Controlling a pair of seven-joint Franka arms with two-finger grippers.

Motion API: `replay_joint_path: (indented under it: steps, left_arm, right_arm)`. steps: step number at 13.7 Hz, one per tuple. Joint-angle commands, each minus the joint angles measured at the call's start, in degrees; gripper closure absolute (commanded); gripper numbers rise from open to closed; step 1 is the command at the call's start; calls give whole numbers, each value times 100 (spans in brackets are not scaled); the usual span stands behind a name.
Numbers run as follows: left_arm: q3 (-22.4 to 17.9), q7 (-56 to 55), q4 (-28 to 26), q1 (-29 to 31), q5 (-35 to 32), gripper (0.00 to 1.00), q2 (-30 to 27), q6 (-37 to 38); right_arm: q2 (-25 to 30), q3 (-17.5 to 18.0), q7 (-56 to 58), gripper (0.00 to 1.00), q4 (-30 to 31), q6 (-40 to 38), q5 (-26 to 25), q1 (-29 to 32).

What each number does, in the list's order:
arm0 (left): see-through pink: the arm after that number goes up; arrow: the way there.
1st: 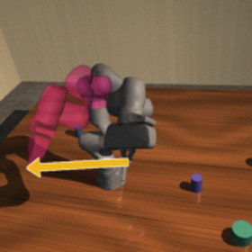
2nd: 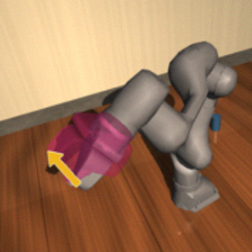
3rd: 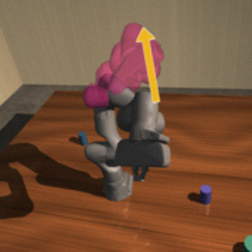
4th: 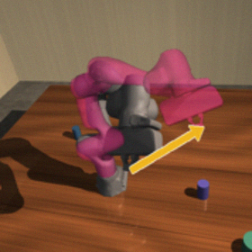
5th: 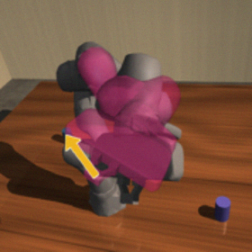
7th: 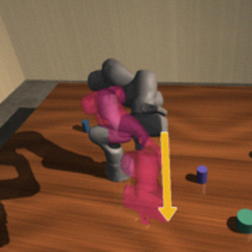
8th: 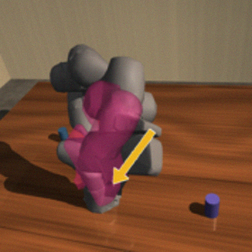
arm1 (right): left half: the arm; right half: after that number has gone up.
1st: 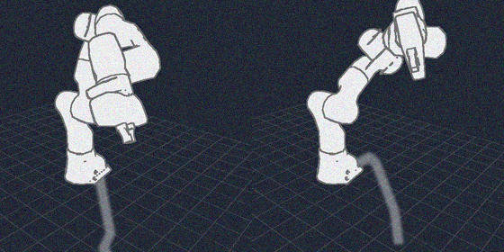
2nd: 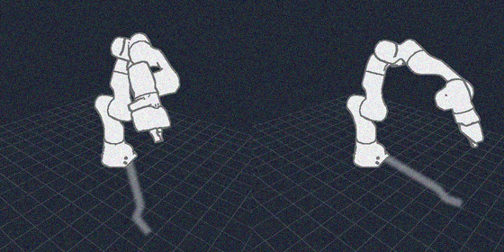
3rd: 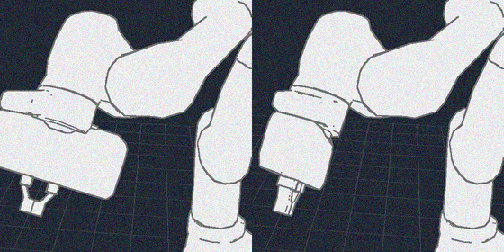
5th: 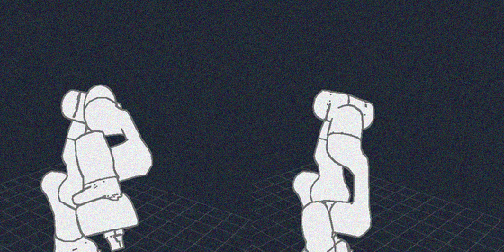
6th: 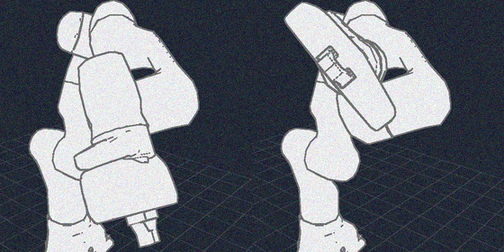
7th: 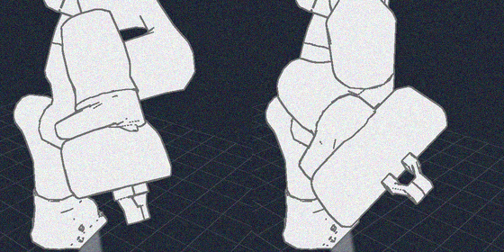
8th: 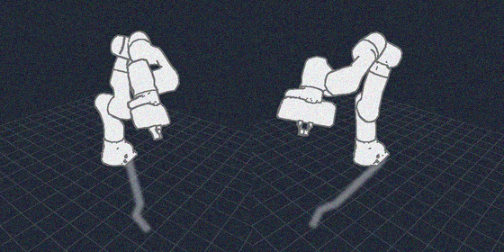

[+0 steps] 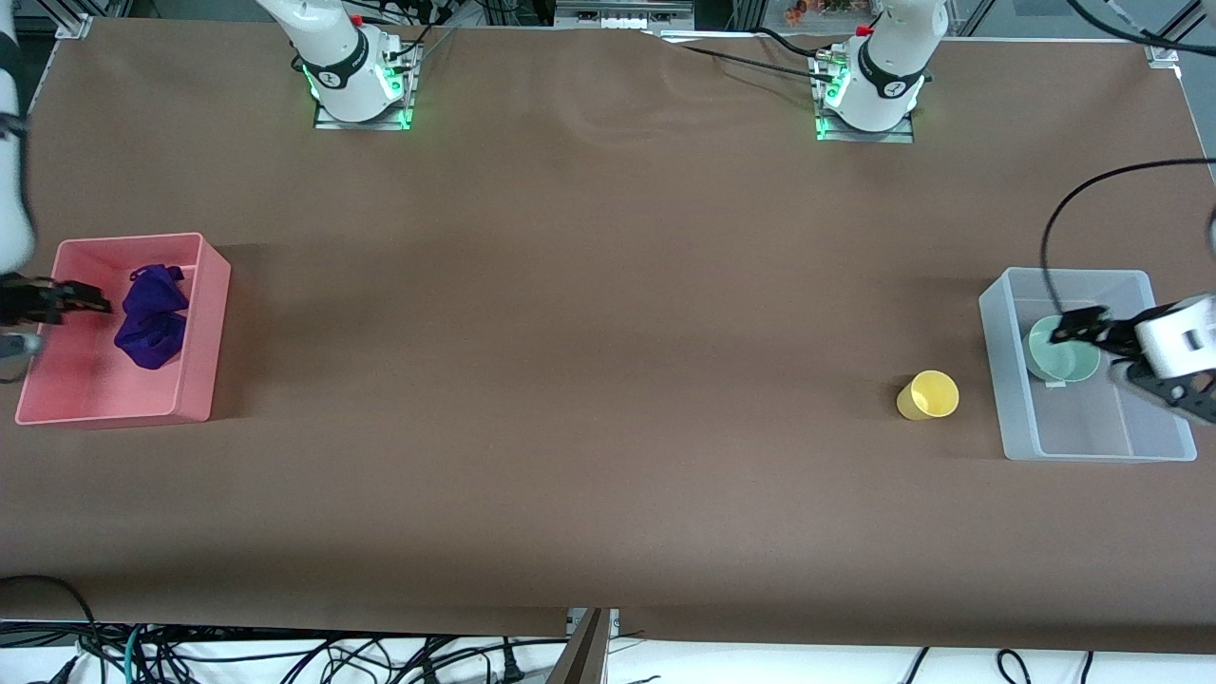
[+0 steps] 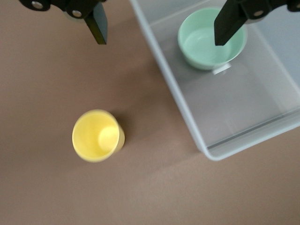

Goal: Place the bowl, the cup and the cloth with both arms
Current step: 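Release the cloth and bowl, then raise both grippers, then grasp the yellow cup with the left gripper while the right gripper withdraws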

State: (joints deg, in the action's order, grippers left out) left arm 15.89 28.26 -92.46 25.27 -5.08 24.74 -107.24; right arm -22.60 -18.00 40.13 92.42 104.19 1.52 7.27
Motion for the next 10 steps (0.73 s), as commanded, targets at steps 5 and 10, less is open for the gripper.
replay_joint_path:
  steps: [5,10]
  left_arm:
    - [10,-2779,-370,-637,-275,0,689,-1175]
    - [-16,-2860,-396,-611,-275,71,1235,-1748]
  right_arm:
    - [1037,1314,-1855,0,-462,-1251,-212,46]
    - [1407,2020,-3002,0,-453,-1428,-328,11]
